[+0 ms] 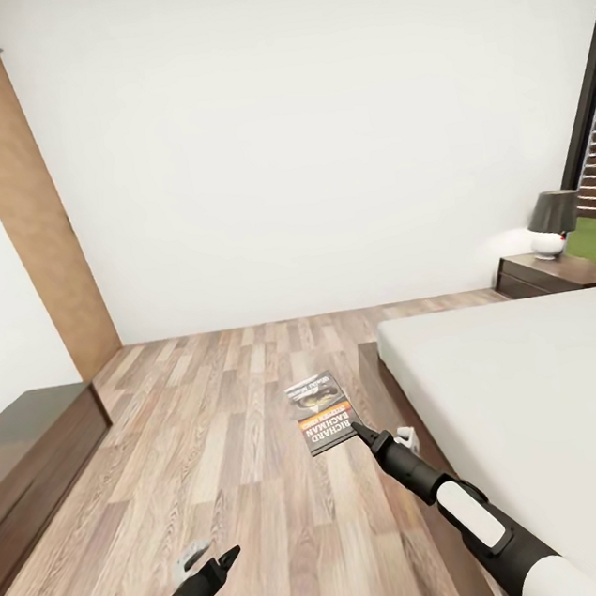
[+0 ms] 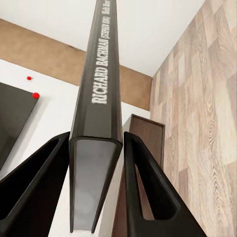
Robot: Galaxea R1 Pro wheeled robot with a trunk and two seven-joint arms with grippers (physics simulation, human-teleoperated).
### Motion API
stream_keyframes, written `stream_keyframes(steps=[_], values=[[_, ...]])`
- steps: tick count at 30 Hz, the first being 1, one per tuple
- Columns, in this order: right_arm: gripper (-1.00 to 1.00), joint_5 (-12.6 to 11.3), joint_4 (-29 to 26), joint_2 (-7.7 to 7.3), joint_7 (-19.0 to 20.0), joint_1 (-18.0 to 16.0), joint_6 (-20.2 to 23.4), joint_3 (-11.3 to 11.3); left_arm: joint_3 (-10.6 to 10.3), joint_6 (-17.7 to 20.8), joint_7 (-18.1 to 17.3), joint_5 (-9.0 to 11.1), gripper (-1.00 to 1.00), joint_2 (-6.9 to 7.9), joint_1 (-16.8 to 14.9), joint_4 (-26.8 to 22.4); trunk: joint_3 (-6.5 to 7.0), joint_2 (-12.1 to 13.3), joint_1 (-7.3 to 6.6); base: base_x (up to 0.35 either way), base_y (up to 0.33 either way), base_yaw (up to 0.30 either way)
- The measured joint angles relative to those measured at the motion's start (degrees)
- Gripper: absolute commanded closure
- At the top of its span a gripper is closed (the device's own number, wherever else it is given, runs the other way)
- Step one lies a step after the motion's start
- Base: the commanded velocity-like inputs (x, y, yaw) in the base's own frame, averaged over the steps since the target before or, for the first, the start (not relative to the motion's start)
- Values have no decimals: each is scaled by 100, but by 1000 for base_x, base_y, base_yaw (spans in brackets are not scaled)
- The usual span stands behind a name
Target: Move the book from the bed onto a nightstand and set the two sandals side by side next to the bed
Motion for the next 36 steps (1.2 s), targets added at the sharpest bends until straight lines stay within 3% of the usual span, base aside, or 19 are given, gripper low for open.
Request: stream_keyframes(steps=[18, 36], values=[[100, 1, 1, 0, 0, 0, -1, 1, 3, 0, -1, 0, -100, 0, 0, 0, 0, 0, 0, 165, 8, -54], [100, 1, 2, 0, 1, 0, -2, 3, 3, 0, -3, 1, -100, 3, 0, 0, 0, 0, 0, 192, 208, -4]])
